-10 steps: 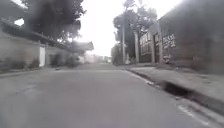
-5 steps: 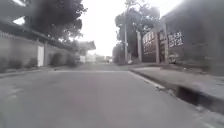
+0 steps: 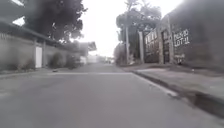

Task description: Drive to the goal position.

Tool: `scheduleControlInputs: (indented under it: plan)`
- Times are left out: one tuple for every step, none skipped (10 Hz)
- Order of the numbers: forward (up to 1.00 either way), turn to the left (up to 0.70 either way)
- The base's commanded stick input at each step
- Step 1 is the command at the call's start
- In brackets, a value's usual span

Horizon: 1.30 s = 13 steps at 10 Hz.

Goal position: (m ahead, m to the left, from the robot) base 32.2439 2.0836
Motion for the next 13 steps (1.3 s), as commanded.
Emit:
scheduleControlInputs:
  plan:
    - [1.0,0.0]
    - [1.0,0.0]
    - [1.0,0.0]
    - [1.0,0.0]
    - [1.0,0.0]
    - [1.0,0.0]
    - [1.0,0.0]
    - [1.0,0.0]
    - [1.0,0.0]
    - [1.0,0.0]
    - [1.0,0.0]
    - [1.0,0.0]
    - [1.0,0.0]
